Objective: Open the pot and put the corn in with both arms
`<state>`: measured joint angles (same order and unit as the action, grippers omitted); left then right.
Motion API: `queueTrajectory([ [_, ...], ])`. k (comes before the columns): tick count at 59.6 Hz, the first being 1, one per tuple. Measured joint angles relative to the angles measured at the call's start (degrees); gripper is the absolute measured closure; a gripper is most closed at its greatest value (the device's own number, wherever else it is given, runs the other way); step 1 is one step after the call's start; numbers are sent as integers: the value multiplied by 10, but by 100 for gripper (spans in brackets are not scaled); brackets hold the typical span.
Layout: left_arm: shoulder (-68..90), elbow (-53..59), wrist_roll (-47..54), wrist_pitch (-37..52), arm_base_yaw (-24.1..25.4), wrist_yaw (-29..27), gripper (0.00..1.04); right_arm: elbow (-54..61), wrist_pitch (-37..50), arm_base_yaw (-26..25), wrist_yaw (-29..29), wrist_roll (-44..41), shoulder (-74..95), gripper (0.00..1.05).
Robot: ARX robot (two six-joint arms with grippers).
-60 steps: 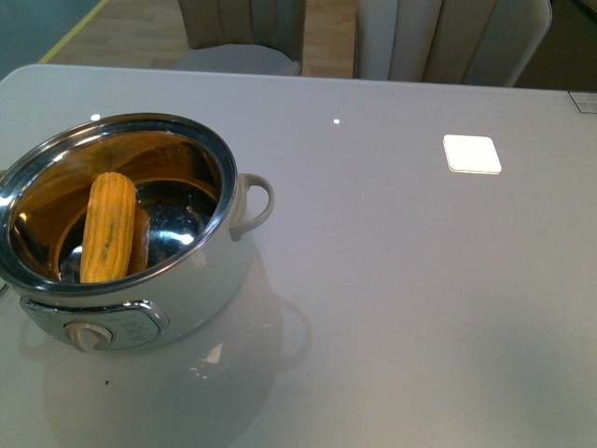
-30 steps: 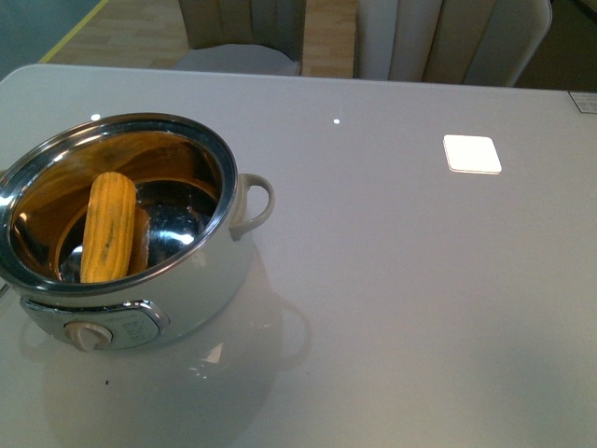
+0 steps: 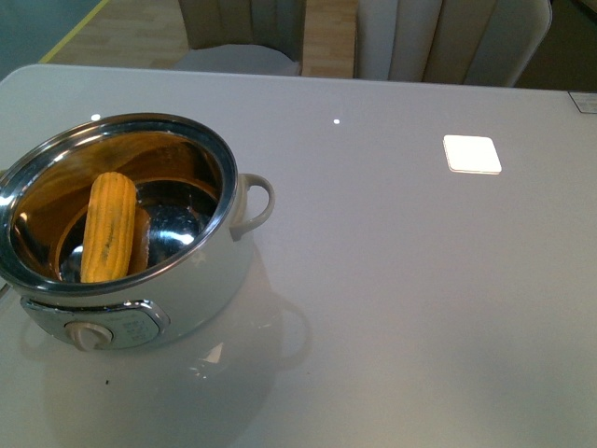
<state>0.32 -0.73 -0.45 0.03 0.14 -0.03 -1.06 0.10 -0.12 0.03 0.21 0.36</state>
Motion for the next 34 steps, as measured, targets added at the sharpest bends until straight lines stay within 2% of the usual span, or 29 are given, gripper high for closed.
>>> queueTrajectory([
  [34, 0, 0, 0, 0, 0, 0, 7, 0, 0, 0, 0, 0, 0, 9],
])
